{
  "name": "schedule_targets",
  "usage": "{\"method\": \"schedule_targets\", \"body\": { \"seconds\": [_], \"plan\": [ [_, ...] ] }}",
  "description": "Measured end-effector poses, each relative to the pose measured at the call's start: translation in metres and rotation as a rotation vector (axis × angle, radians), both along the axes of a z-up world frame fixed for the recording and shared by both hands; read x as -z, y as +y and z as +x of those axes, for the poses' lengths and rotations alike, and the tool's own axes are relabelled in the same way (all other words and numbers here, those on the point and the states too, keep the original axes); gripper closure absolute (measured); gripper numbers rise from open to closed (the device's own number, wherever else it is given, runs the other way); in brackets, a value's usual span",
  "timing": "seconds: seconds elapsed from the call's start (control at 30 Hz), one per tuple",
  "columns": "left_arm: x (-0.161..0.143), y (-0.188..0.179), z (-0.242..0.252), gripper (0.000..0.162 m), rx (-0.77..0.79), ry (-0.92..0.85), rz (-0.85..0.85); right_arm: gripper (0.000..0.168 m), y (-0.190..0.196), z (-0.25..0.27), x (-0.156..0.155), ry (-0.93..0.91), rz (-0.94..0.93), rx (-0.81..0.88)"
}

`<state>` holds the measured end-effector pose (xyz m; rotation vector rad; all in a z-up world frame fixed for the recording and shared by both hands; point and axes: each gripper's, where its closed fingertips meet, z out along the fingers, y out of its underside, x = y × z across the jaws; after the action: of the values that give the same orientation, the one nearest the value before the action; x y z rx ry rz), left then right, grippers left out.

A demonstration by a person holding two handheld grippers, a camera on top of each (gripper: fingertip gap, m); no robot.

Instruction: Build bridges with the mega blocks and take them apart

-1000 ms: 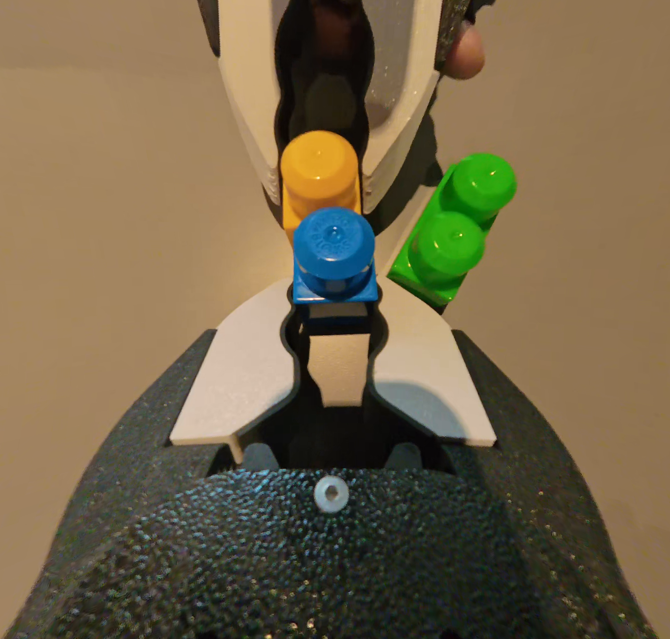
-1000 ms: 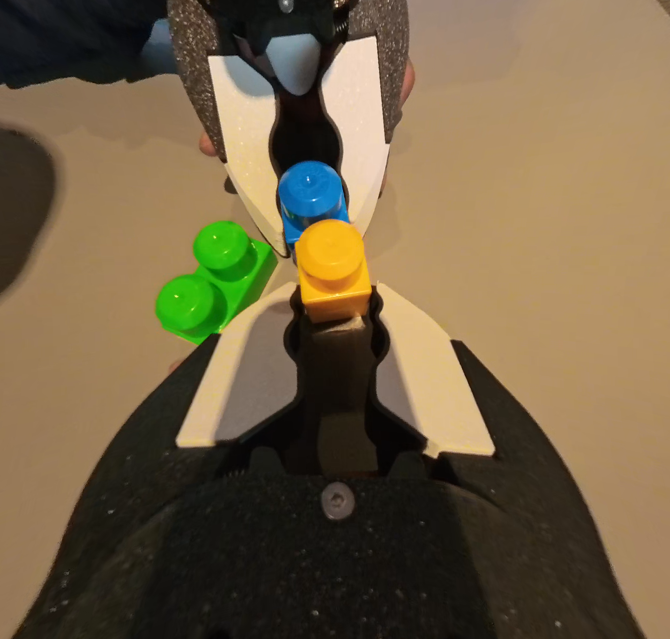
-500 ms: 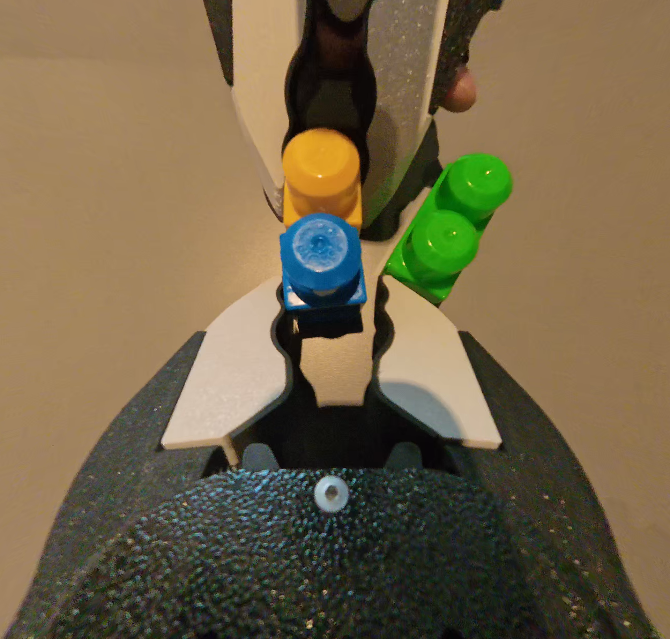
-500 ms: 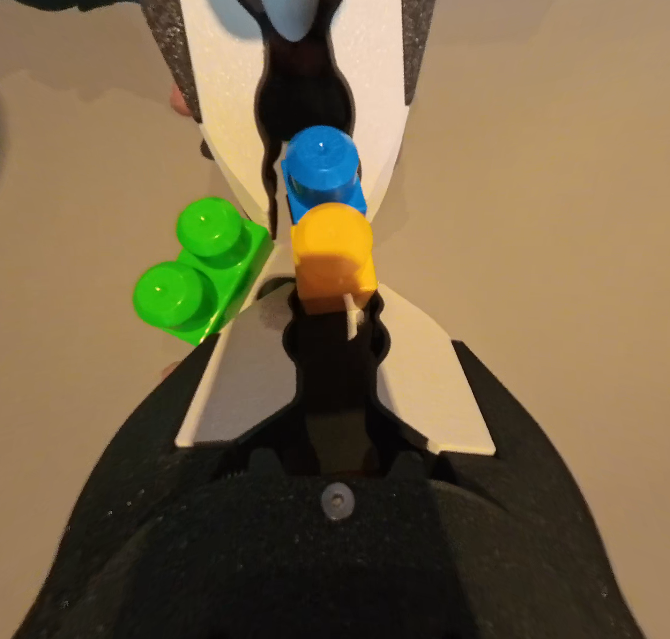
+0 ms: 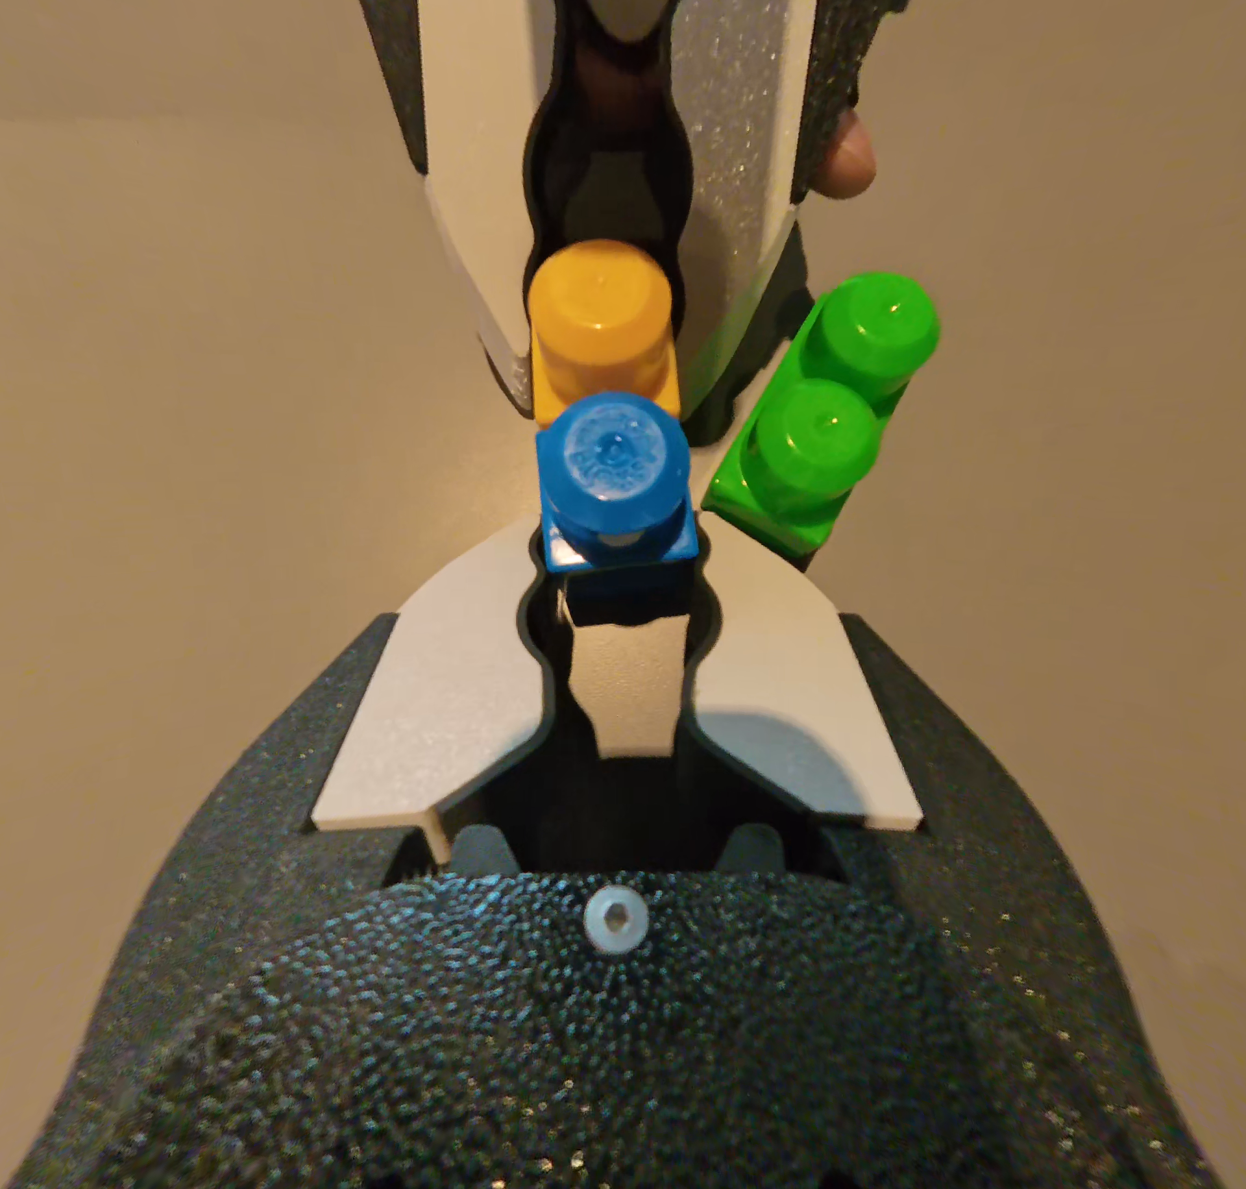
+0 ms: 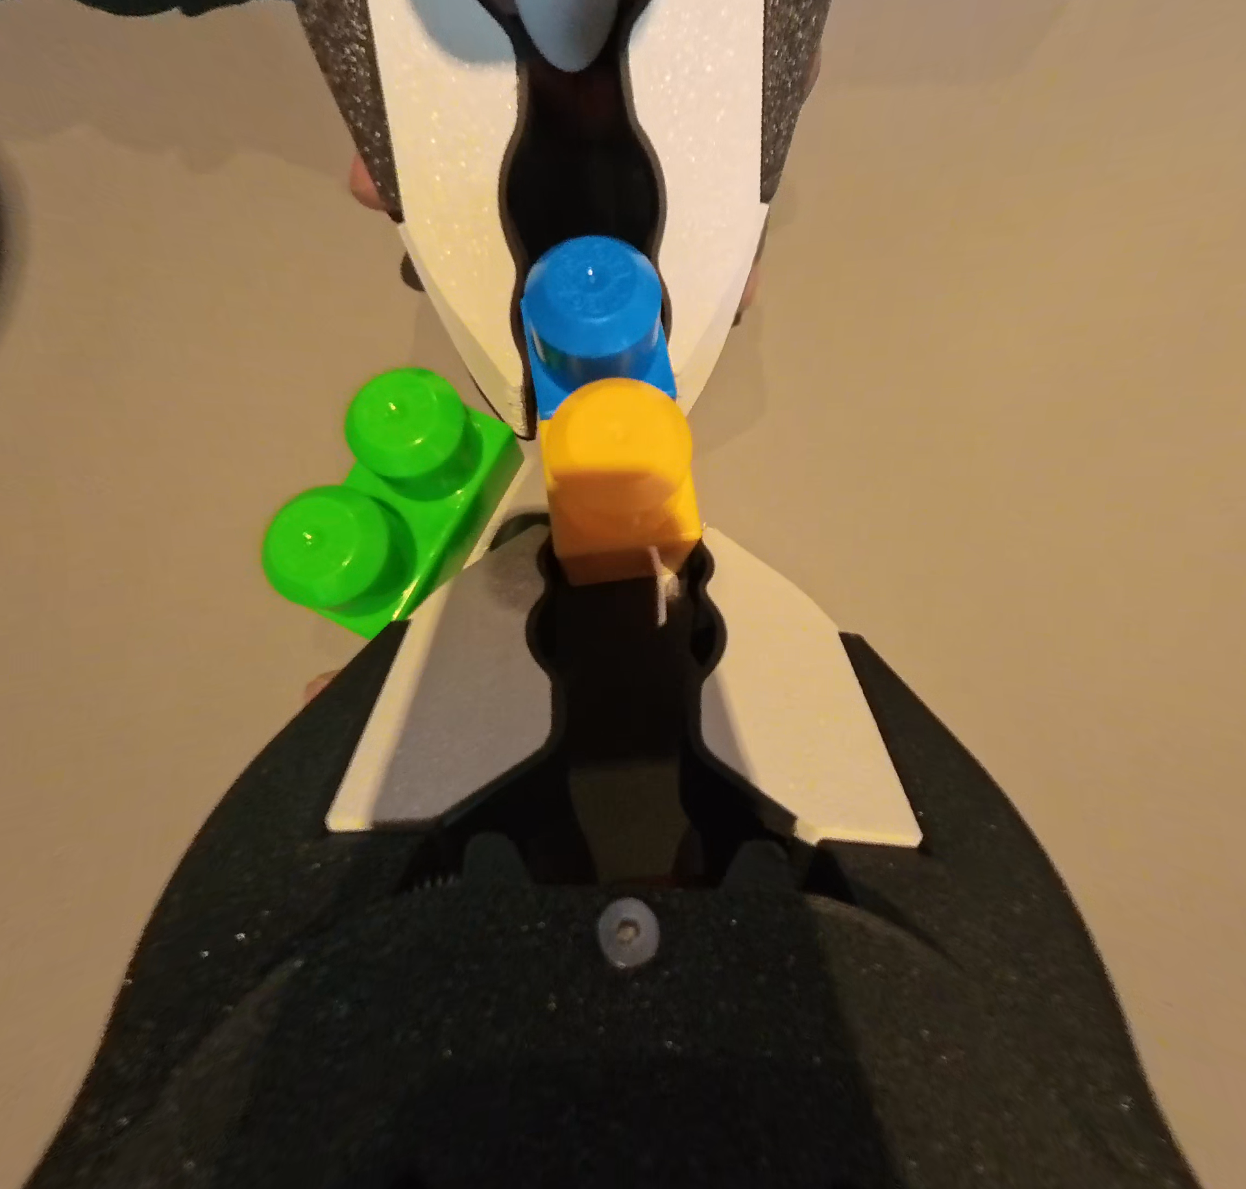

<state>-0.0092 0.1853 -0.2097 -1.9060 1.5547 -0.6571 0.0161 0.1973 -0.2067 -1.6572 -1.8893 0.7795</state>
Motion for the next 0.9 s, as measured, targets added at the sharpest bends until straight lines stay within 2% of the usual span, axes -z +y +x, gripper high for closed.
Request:
{"method": "schedule_targets", "body": {
  "seconds": [0.03, 0.4, 0.53, 0.67, 0.8, 0.9],
  "plan": [
    [0.000, -0.001, 0.000, 0.123, 0.003, -0.001, -0.002, 0.131, 0.000, 0.000, 0.000, 0.000, -0.002, 0.001],
    [0.000, -0.002, 0.001, 0.116, 0.011, -0.003, -0.008, 0.127, -0.002, 0.000, 0.000, 0.002, -0.026, -0.017],
    [-0.001, 0.003, -0.012, 0.101, -0.063, -0.019, -0.031, 0.118, -0.002, 0.006, -0.001, 0.004, -0.049, -0.008],
    [-0.008, 0.001, -0.035, 0.100, -0.128, -0.060, 0.015, 0.110, 0.002, 0.027, 0.001, -0.002, 0.024, 0.055],
    [-0.027, -0.011, -0.041, 0.103, -0.135, -0.171, 0.077, 0.111, -0.015, 0.046, -0.012, 0.089, 0.024, 0.093],
    [-0.030, -0.015, -0.038, 0.104, -0.108, -0.166, 0.127, 0.113, -0.040, 0.045, -0.019, 0.131, -0.010, 0.083]
  ]
}}
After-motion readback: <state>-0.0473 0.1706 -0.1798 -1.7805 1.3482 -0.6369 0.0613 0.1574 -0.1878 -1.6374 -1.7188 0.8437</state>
